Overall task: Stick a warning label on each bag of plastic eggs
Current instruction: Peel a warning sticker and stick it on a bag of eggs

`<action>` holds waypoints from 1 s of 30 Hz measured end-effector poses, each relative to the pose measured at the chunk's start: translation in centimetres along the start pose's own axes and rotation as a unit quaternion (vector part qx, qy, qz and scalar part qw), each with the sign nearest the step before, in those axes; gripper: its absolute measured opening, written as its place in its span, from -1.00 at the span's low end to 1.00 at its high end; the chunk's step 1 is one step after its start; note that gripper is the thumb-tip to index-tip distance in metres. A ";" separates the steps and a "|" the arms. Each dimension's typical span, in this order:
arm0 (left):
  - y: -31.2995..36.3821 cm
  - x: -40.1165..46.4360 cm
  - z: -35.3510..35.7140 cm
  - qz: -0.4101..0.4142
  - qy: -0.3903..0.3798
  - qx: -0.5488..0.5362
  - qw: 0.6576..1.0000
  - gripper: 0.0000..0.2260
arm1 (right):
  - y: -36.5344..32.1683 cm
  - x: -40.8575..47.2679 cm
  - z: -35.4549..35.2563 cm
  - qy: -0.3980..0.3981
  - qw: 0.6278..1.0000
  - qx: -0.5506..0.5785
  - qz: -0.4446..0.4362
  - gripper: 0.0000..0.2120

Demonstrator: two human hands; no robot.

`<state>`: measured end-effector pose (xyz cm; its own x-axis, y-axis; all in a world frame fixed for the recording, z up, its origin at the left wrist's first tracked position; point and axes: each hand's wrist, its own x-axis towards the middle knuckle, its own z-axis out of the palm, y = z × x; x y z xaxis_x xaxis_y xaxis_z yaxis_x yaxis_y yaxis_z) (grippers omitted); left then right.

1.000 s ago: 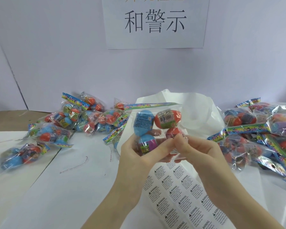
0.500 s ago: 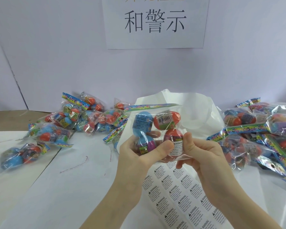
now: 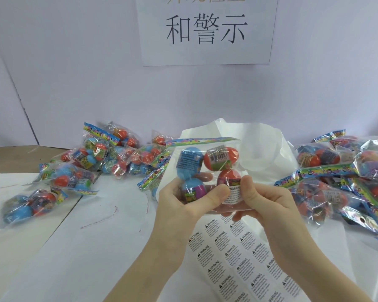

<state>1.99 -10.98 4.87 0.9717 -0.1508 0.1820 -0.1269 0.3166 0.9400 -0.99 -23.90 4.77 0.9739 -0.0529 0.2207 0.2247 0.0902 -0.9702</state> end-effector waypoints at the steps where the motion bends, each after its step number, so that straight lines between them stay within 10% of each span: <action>1: 0.1 0.0 0.0 0.000 -0.006 0.016 1.000 -0.57 | 0.0 0.0 0.0 0.001 1.000 -0.001 0.007 -0.65; 9: -0.3 -0.5 0.1 -0.004 -0.151 0.108 0.983 -0.78 | -0.2 0.4 -0.7 0.031 0.998 0.055 0.022 -0.74; 19: -0.9 -0.2 0.1 0.068 -0.085 0.118 0.987 -0.55 | -0.3 0.4 -1.3 0.003 0.999 0.046 0.019 -0.78; 30: -0.3 -0.2 0.1 0.053 -0.068 0.072 0.994 -0.78 | 0.0 0.5 -0.9 0.018 0.998 0.049 0.036 -0.76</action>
<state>1.79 -11.09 4.61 0.9165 -0.2530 0.3099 -0.2635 0.2010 0.9435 -0.56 -24.83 4.75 0.9863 -0.0788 0.1448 0.1575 0.1912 -0.9688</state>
